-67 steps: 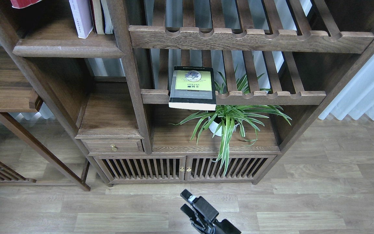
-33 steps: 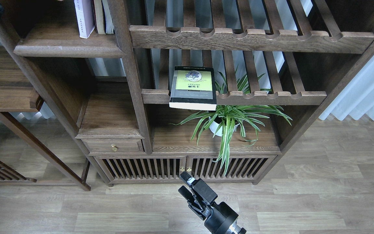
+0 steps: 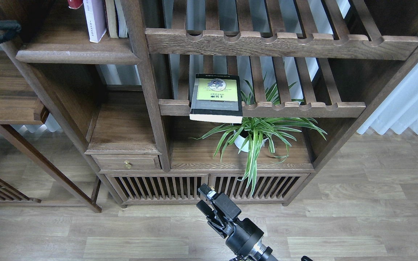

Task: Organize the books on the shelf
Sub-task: 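Withdraw the left gripper and move the right gripper toward the green book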

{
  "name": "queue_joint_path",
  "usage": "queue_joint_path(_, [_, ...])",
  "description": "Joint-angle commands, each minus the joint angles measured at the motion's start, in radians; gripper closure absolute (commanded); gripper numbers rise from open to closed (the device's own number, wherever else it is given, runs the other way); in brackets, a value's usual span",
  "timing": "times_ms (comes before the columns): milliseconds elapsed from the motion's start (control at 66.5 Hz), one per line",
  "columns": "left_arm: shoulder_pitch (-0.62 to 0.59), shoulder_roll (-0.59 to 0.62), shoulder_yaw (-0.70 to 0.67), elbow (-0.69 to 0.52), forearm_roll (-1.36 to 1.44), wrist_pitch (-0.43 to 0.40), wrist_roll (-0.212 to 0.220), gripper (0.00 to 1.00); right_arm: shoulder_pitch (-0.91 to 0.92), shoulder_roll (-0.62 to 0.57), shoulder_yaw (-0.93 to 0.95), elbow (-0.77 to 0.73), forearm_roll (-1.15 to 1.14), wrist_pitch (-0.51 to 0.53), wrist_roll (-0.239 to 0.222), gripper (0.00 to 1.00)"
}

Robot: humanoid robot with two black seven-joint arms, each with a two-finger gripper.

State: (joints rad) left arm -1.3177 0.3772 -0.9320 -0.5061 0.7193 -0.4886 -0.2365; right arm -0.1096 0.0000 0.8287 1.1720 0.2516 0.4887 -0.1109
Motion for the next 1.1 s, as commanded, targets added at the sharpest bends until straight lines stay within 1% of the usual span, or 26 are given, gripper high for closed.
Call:
queue_joint_path(0, [0.009,-0.008,-0.001,0.003,0.000,0.000,-0.011,0.93,0.001,0.000,0.000,0.002,0.000,0.000,0.000,0.01])
queue_joint_path(60, [0.012,-0.011,-0.001,0.003,0.000,0.000,-0.009,0.86,0.001,0.000,0.000,0.002,0.000,0.000,0.000,0.01])
queue_joint_path(75, [0.014,-0.015,-0.001,0.001,-0.001,0.000,-0.007,0.81,0.001,0.000,0.000,0.002,0.000,0.000,0.000,0.01])
queue_joint_path(165, [0.017,-0.031,-0.002,0.001,-0.003,0.000,-0.007,0.66,0.001,0.000,0.000,0.002,0.000,0.000,0.000,0.01])
queue_joint_path(241, [0.029,-0.034,-0.004,0.000,-0.003,0.002,-0.009,0.44,0.001,0.000,0.000,0.002,0.000,0.000,0.000,0.01])
queue_joint_path(286, [0.037,-0.034,-0.004,-0.003,-0.003,0.022,-0.010,0.39,0.001,0.000,0.000,0.002,0.000,0.000,0.000,0.01])
queue_joint_path(331, [0.044,-0.032,-0.008,-0.008,-0.004,0.032,-0.014,0.37,0.001,0.000,0.000,0.002,-0.002,0.000,0.000,0.01])
queue_joint_path(346, [0.051,-0.032,-0.013,-0.011,-0.006,0.035,-0.014,0.34,0.001,0.000,0.000,0.002,-0.002,0.000,0.000,0.01])
queue_joint_path(391, [0.057,-0.032,-0.017,-0.012,-0.006,0.041,-0.014,0.29,0.001,0.000,0.000,0.002,-0.002,0.000,0.000,0.01])
queue_joint_path(526, [0.060,-0.032,-0.021,-0.025,-0.009,0.041,-0.014,0.25,0.001,0.000,-0.002,0.002,-0.002,0.000,0.000,0.01])
queue_joint_path(601, [0.060,-0.035,-0.022,-0.026,-0.011,0.039,-0.015,0.20,0.001,0.000,-0.002,0.002,-0.002,0.000,0.000,0.01])
queue_joint_path(662, [0.060,-0.034,-0.024,-0.035,-0.012,0.039,-0.021,0.12,0.002,0.000,0.000,0.002,-0.002,0.000,0.000,0.01])
queue_joint_path(677, [0.061,-0.029,-0.025,-0.044,-0.012,0.039,-0.024,0.08,0.002,0.000,0.000,0.002,-0.002,0.000,0.000,0.01])
queue_joint_path(722, [0.064,-0.024,-0.033,-0.067,-0.014,0.039,-0.029,0.04,0.001,0.000,0.000,0.002,-0.002,0.000,0.000,0.01])
queue_joint_path(827, [0.097,-0.015,-0.065,-0.115,-0.015,0.033,-0.029,0.01,0.001,0.000,0.001,0.002,-0.003,0.000,0.007,0.01])
queue_joint_path(902, [0.143,-0.008,-0.088,-0.178,-0.017,0.032,-0.027,0.01,0.001,0.000,0.000,0.002,-0.003,0.000,0.008,0.01])
queue_joint_path(962, [0.192,0.018,-0.105,-0.255,-0.017,0.035,-0.017,0.01,0.001,0.000,0.000,0.002,-0.003,0.000,0.008,0.01])
queue_joint_path(992, [0.222,0.046,-0.114,-0.299,-0.017,0.036,-0.011,0.01,0.001,0.000,0.000,0.002,-0.003,0.000,0.008,0.01])
queue_joint_path(1082, [0.316,0.136,-0.137,-0.409,-0.020,0.028,-0.011,0.01,0.001,0.000,0.000,0.002,-0.003,0.000,0.016,0.01])
